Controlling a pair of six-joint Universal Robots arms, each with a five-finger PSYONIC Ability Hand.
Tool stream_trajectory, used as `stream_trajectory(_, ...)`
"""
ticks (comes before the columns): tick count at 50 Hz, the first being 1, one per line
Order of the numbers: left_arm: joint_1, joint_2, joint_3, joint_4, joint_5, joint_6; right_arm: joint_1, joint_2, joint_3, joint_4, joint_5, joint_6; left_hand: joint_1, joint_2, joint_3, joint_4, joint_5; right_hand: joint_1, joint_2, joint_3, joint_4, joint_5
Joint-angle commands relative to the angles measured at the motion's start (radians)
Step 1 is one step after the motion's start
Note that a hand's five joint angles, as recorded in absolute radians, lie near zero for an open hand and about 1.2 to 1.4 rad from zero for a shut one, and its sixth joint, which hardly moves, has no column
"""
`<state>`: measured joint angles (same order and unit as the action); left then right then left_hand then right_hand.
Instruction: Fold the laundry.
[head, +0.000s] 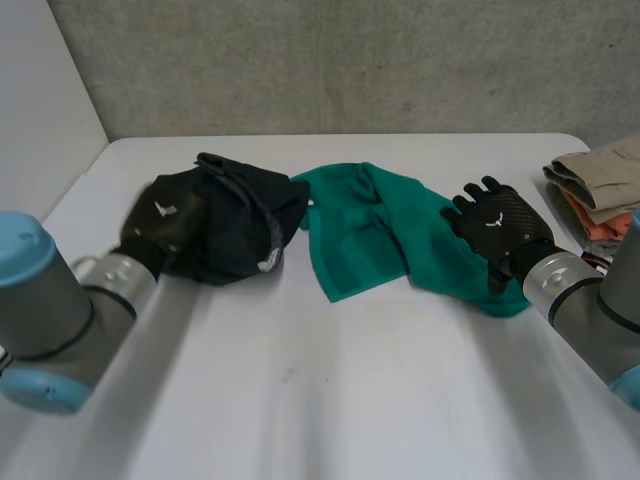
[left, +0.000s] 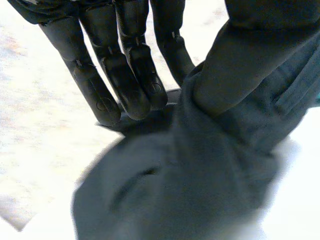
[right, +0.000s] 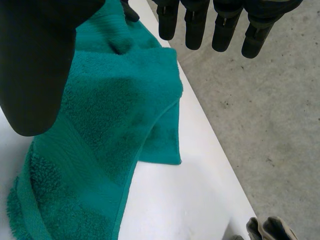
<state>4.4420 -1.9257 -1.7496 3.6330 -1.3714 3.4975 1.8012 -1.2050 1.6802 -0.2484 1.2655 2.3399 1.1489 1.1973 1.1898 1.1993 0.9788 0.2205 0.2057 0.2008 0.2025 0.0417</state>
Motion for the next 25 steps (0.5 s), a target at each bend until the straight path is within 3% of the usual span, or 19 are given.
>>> stream_trajectory(1, 0.149, 0.059, 0.200, 0.056, -0.185, -0.015, -0.005, -0.002, -0.002, 0.001, 0.017, 0.002, 0.247, 0.199, 0.207, 0.197, 0.243, -0.046, -0.031, -0.026, -0.028, -0.042)
stream_trajectory(6, 0.246, 0.164, 0.327, 0.036, -0.330, -0.058, -0.003, -0.008, -0.001, 0.001, 0.022, 0.012, 0.247, 0.199, 0.207, 0.197, 0.243, -0.046, -0.031, -0.026, -0.028, -0.042)
stream_trajectory(17, 0.280, 0.097, 0.295, -0.005, -0.282, 0.001, 0.006, -0.010, -0.004, 0.006, 0.022, 0.048, 0.247, 0.199, 0.207, 0.197, 0.243, -0.046, -0.031, -0.026, -0.028, -0.042)
stream_trajectory(18, 0.274, 0.082, 0.276, -0.007, -0.272, 0.023, 0.006, -0.010, -0.007, 0.008, 0.022, 0.058, 0.120, 0.071, 0.079, 0.069, 0.115, -0.046, -0.031, -0.026, -0.028, -0.042)
stream_trajectory(20, 0.260, 0.073, 0.251, -0.011, -0.261, 0.035, 0.006, -0.008, -0.010, 0.011, 0.022, 0.068, -0.539, -0.587, -0.579, -0.589, -0.543, -0.046, -0.031, -0.026, -0.028, -0.042)
stream_trajectory(21, 0.238, 0.065, 0.225, -0.010, -0.241, 0.049, 0.006, -0.010, -0.014, 0.018, 0.023, 0.081, -0.974, -1.023, -1.015, -1.025, -0.979, -0.046, -0.031, -0.026, -0.028, -0.042)
stream_trajectory(25, 0.194, 0.063, 0.153, -0.005, -0.206, 0.069, 0.003, -0.024, -0.034, 0.061, 0.023, 0.122, -0.974, -1.023, -1.015, -1.025, -0.979, -0.046, -0.031, -0.026, -0.028, -0.042)
